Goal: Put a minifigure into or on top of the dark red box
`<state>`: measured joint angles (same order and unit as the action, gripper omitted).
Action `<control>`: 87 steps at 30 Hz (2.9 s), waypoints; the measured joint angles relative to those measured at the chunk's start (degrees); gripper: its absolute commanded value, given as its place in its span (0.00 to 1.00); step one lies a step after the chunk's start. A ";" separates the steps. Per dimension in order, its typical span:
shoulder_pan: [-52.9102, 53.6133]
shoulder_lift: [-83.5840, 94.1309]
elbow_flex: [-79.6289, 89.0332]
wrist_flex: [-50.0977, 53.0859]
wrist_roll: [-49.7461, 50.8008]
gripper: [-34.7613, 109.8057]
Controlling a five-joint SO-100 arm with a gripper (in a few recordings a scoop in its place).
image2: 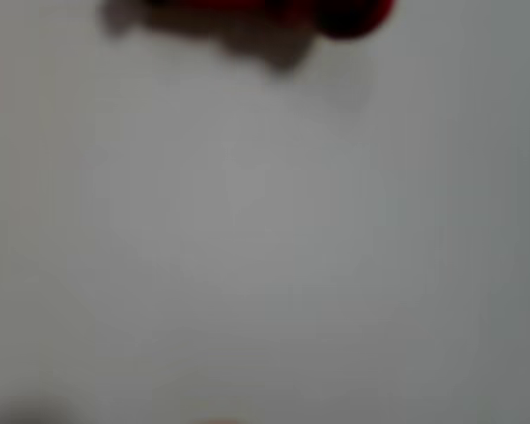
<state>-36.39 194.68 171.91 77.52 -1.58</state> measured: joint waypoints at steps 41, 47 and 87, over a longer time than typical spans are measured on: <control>0.00 0.00 0.00 0.00 0.00 0.24; 0.00 0.00 0.00 0.00 0.00 0.24; 22.24 -5.10 -15.82 11.95 70.31 0.41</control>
<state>-14.15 189.58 156.09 89.47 68.73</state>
